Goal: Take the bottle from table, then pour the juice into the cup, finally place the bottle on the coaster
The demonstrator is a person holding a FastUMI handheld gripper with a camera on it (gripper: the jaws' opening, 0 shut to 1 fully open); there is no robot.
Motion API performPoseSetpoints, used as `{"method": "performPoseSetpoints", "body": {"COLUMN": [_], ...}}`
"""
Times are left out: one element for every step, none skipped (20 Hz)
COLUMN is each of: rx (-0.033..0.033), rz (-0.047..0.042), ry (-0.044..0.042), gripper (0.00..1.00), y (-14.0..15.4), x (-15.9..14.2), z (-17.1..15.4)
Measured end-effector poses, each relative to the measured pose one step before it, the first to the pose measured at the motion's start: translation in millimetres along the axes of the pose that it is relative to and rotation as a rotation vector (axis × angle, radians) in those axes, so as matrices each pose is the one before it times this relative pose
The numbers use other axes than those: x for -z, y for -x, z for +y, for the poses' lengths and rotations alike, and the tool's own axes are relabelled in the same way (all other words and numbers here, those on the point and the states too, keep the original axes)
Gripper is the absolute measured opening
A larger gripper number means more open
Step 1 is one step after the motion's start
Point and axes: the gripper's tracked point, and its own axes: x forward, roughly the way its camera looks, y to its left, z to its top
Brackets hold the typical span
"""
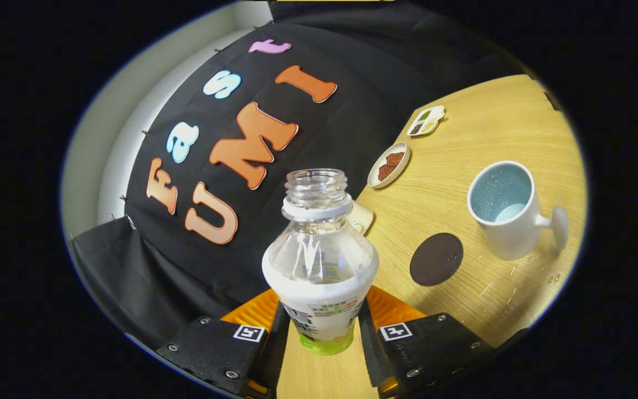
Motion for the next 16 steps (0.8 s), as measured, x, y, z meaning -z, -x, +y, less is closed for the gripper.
{"method": "performPoseSetpoints", "body": {"rx": [-0.00294, -0.00592, -0.00026, 0.0008, 0.00476, 0.00534, 0.00019, 0.00468, -0.00251, -0.00328, -0.00821, -0.00545, -0.01085, -0.00503, -0.00327, -0.00274], "rz": [-0.01668, -0.00544, -0.00308, -0.00456, -0.00407, -0.00966, -0.00779, -0.00591, -0.00437, -0.00204, -0.00113, -0.00219, -0.00338, -0.01054, -0.00558, -0.00169], "ry": [-0.04049, -0.03389, -0.03051, -0.02707, -0.02993, -0.02697, -0.02008, -0.0239, -0.02147, -0.02681, -0.02969, -0.03648, -0.03344, -0.03315, -0.03039, -0.01945], "gripper": [0.61, 0.6, 0.61, 0.61, 0.61, 0.61, 0.6, 0.61, 0.61, 0.6, 0.61, 0.61, 0.61, 0.61, 0.6, 0.6], "y": [0.79, -0.42, -0.02, -1.56, -0.51, -1.5, 1.91, 0.64, 0.4, -2.36, -1.48, -1.58, -0.5, -1.42, 0.89, 0.03], "x": [-5.47, -3.65, -0.29, -3.04, -2.13, -3.97, -3.39, -2.97, -2.22, -1.52, -3.18, -2.09, -2.35, -3.7, -3.16, -1.44], "z": [0.05, 0.12, -0.21, -1.25, -2.0, -1.46, -0.47, -1.34, 1.56, 0.54, 2.74, 1.77, 1.63, 1.31, -0.26, 0.19]}}
